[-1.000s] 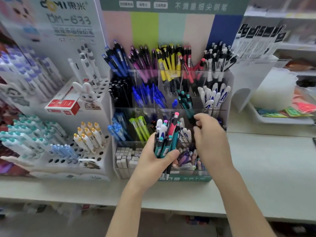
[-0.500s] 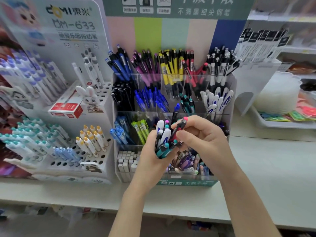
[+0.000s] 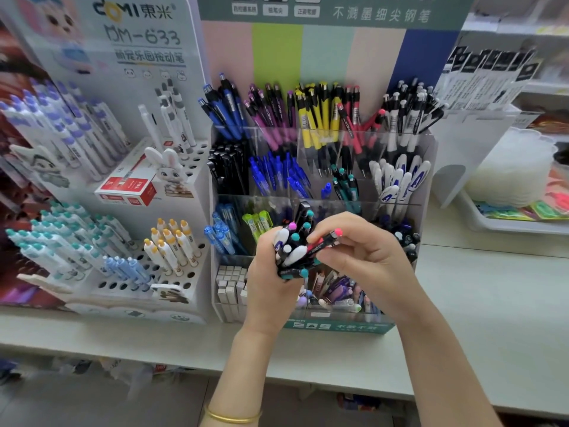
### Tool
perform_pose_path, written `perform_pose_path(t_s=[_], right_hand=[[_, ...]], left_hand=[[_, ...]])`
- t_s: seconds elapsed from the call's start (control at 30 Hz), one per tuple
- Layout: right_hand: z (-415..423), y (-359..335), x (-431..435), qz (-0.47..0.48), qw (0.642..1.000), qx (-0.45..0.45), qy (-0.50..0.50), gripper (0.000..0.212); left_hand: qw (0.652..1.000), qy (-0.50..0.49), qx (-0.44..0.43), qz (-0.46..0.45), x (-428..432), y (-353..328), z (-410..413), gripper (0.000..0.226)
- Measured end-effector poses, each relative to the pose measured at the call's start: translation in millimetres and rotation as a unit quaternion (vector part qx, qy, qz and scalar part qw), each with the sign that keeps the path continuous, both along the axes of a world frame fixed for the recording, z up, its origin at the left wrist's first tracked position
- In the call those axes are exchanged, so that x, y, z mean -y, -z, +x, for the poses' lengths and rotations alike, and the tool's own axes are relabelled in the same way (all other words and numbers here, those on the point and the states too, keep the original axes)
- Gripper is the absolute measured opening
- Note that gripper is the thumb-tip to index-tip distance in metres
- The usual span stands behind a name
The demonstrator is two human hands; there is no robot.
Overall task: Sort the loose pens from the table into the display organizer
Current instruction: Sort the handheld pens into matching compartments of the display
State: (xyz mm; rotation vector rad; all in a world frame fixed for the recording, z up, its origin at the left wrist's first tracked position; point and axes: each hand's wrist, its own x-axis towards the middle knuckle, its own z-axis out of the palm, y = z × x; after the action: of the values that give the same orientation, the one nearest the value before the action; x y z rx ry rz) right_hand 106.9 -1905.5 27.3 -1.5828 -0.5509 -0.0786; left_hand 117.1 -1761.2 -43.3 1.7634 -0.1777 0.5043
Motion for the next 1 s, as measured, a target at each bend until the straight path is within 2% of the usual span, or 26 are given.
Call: perform_pose_path(t_s=[0.17, 0.27, 0.53, 0.63, 0.73, 0.83, 0.93, 1.0], right_hand=[[5, 0, -2, 0.017, 1.0, 0.004, 0.025, 0.016], [8, -5, -3, 0.045, 0.998, -0.005, 0.051, 0.017], [25, -22, -8, 0.074, 0.985, -0.028, 0.154, 0.011], [38, -41, 4, 0.134, 0.965, -0.032, 0.223, 0.007], [55, -64, 23, 0.148, 0.94, 0.029, 0.306, 0.006], [74, -74, 30, 0.081, 0.916, 0.127, 0.371, 0.012], [94, -70, 32, 0.006, 0.883, 0.213, 0.419, 0.003], [105, -66, 31, -0.028, 0.866, 0.243, 0.436, 0.013]], left_hand=[[1.0, -0.005, 0.0, 0.005, 2, -8, 1, 0.057], [1.0, 0.017, -0.015, 0.001, 1, -16, 5, 0.044], [0.995, 0.077, -0.062, -0.013, 7, -55, 18, 0.037], [0.99, 0.097, -0.098, -0.005, 5, -60, 25, 0.028], [0.987, 0.1, -0.105, -0.069, 5, -64, 25, 0.022], [0.983, 0.124, -0.103, -0.086, 11, -72, 28, 0.019], [0.977, 0.16, -0.103, -0.093, 16, -78, 31, 0.022], [0.974, 0.182, -0.102, -0.091, 18, -78, 30, 0.026]])
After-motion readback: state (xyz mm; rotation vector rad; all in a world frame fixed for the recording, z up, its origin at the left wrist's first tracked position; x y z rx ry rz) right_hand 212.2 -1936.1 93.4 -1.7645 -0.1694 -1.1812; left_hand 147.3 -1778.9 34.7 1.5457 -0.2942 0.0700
